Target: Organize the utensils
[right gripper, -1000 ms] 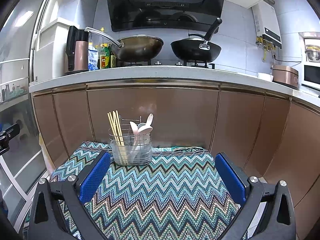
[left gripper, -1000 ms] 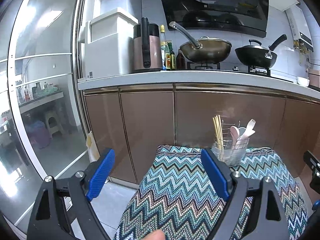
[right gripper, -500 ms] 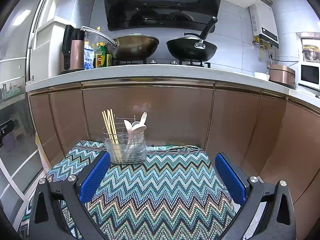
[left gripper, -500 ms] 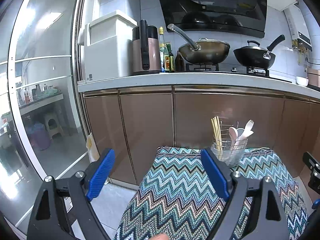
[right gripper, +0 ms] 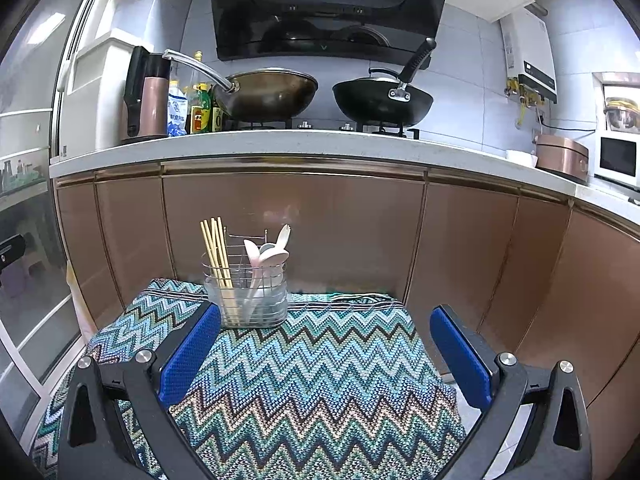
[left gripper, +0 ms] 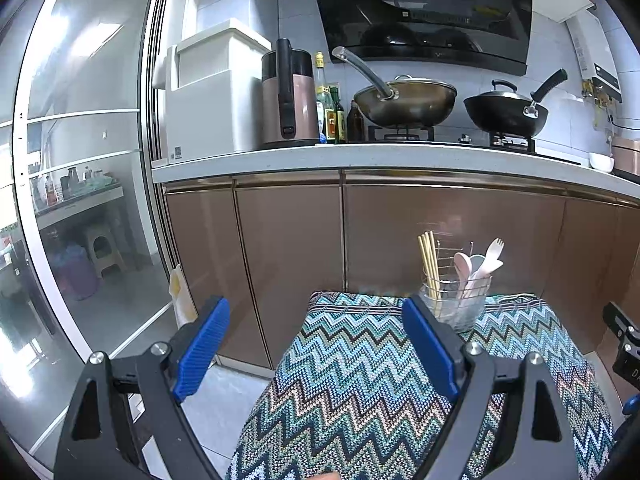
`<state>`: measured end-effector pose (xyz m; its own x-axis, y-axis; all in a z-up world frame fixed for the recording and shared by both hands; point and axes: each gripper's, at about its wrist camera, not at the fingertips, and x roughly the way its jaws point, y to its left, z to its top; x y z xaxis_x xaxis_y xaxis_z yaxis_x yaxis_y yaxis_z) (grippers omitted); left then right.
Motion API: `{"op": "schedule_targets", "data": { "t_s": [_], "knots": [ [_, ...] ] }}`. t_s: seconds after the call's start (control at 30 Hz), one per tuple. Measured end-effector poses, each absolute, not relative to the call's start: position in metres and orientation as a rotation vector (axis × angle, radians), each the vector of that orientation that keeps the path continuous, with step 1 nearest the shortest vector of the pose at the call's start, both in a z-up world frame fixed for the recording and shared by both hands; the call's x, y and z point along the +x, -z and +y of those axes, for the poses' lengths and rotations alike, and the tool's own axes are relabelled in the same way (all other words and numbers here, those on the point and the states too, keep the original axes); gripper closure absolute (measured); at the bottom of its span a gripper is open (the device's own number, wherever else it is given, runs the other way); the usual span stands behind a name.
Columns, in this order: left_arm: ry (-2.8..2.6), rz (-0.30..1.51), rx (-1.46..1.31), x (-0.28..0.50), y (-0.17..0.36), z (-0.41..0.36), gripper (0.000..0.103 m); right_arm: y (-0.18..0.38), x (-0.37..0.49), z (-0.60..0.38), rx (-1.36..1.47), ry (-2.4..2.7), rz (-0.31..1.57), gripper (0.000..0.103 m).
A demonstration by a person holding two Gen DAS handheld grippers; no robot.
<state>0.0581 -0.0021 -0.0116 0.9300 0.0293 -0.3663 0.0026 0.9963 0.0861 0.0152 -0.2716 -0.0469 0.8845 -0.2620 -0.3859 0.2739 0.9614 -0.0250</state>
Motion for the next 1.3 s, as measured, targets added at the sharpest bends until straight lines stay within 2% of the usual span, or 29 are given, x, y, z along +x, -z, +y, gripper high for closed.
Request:
{"op": "schedule_targets", "data": {
  "t_s": [1.3],
  "knots": [
    [0.008,0.389,0.098,0.0617,0.0157,-0.0037,0.016,0.0511,0.0165,-0.2721,0.036,0.282,0.407,0.000]
  ]
}}
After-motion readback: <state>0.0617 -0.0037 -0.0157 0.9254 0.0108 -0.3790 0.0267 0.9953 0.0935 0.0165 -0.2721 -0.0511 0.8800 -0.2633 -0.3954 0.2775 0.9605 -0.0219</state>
